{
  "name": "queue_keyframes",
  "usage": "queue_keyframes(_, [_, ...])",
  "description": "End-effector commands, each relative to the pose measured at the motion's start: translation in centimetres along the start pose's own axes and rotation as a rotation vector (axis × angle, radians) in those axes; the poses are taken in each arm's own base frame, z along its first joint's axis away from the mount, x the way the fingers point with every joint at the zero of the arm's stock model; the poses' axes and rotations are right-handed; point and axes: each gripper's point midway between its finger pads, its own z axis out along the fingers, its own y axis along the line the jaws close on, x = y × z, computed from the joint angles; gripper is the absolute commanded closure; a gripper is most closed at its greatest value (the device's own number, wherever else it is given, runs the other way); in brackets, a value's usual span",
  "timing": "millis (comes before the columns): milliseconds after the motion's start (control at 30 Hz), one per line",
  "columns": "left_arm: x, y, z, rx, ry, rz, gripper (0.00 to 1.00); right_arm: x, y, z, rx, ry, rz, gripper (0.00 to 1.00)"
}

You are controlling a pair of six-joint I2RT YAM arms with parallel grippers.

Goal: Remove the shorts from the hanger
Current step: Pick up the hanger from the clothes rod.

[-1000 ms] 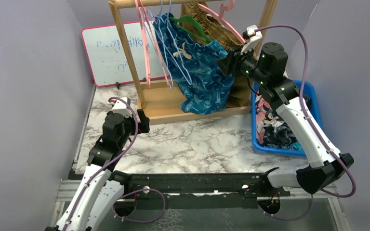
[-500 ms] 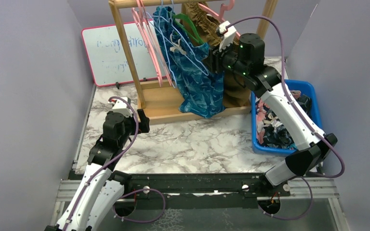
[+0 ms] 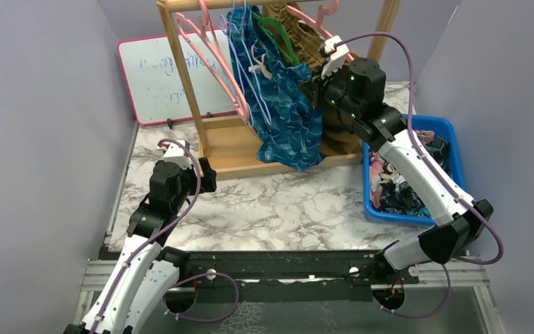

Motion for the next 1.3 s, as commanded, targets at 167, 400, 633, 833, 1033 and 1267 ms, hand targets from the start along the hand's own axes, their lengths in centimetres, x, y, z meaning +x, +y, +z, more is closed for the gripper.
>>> queue_keyframes(167, [-0.5, -0.4, 0.1, 0.024, -0.016, 0.005, 0.01, -11.4, 0.0, -3.4, 0.028, -0.356, 0.038, 0.99])
queue_keyframes(400, [-0.6, -0.4, 0.0, 0.022, -0.021, 0.004, 0.01, -10.7, 0.3, -5.1, 0.027, -0.339, 0.078, 0.99])
queue_keyframes(633, [-0.7, -0.4, -0.1, 0.022, -0.027, 0.004, 0.01, -4.9, -0.1, -8.3, 0.088, -0.215, 0.114, 0.99])
queue_keyframes(833, [-0.7, -0.3, -0.1, 0.021, -0.026, 0.003, 0.01, 2.7, 2.1, -9.7, 0.001, -0.009, 0.176, 0.99])
queue_keyframes(1033, [-1.2, -0.3, -0.4, 0.018, -0.049, 0.0, 0.01, 12.6, 3.6, -12.1, -0.013, 0.17, 0.288, 0.99])
queue_keyframes(1267, [-2.2, -0.7, -1.1, 0.037, -0.089, -0.007, 0.01, 17.6, 8.1, -14.4, -0.252, 0.299, 0.321, 0.99])
